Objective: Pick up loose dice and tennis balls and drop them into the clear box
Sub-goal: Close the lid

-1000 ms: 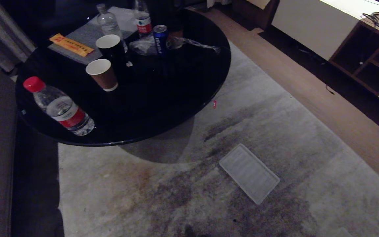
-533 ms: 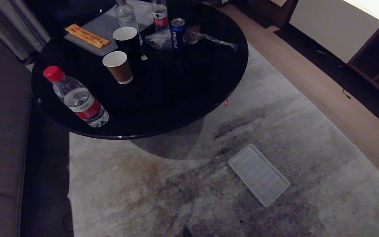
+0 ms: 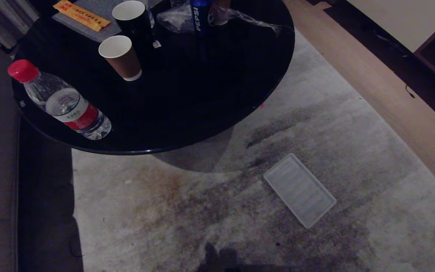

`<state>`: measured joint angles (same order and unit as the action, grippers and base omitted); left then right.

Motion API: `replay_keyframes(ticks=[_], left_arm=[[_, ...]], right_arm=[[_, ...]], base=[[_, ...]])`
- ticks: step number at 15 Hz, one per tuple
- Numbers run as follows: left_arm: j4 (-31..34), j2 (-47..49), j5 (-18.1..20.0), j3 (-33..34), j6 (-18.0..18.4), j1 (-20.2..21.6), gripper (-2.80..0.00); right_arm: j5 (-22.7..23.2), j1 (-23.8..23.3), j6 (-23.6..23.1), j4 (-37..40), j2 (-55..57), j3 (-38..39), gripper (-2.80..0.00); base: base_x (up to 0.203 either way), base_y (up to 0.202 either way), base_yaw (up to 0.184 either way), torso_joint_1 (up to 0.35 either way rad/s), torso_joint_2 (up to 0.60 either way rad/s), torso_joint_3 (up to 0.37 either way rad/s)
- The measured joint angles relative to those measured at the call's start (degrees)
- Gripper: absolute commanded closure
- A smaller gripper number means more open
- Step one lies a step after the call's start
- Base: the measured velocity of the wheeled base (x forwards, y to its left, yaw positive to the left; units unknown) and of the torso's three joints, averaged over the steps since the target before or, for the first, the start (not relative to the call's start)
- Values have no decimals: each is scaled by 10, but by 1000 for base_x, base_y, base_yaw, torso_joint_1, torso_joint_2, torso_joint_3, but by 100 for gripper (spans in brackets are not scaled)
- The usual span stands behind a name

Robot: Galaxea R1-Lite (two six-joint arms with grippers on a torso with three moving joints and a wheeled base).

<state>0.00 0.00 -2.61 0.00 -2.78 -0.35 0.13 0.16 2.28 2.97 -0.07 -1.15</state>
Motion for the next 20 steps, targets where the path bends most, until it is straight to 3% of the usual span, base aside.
replay_keyframes(ticks=[20], left_arm=[[0, 0, 0, 0, 1, 0, 0]], right_arm=[[0, 0, -1, 0, 0, 0, 0]], base=[[0, 0, 0, 2, 3, -196]])
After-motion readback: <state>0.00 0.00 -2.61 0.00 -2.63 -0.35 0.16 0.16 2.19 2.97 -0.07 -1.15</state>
